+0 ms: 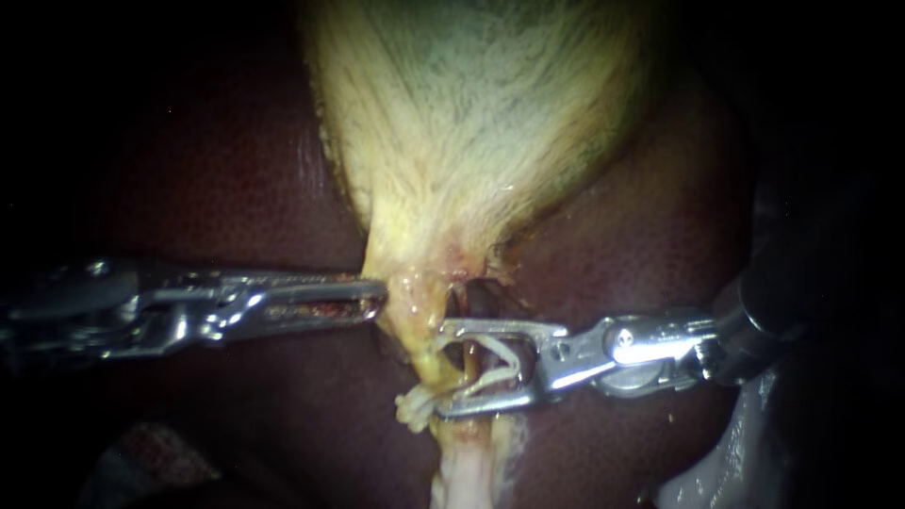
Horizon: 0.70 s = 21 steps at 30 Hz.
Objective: Clipping third clip left tube
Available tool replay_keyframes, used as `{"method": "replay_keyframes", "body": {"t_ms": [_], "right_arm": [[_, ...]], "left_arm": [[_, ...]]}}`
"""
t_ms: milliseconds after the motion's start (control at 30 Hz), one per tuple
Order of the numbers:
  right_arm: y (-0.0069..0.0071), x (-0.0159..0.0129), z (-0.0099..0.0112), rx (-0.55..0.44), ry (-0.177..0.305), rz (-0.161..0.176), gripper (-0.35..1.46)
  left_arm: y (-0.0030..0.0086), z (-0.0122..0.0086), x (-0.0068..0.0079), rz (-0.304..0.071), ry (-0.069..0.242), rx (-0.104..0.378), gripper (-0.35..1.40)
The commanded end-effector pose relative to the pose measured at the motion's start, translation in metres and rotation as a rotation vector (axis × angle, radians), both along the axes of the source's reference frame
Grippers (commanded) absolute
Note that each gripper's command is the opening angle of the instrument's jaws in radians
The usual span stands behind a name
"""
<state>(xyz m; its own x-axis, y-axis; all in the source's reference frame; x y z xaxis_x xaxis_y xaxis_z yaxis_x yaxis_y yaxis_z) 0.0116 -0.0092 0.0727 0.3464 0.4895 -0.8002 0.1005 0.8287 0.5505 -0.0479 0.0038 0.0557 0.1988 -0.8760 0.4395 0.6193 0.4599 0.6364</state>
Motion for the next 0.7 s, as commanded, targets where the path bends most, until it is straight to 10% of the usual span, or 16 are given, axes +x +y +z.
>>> {"method": "replay_keyframes", "body": {"t_ms": [33,700], "right_arm": [[0.0001,0.0,0.0002,-0.002,-0.003,-0.003,0.56],[-0.0051,0.0035,0.0,0.015,0.013,-0.136,0.54]], "left_arm": [[0.0,-0.0001,0.0,-0.001,-0.001,-0.003,-0.35],[0.0005,0.0009,-0.0009,-0.003,0.004,-0.01,-0.35]]}}
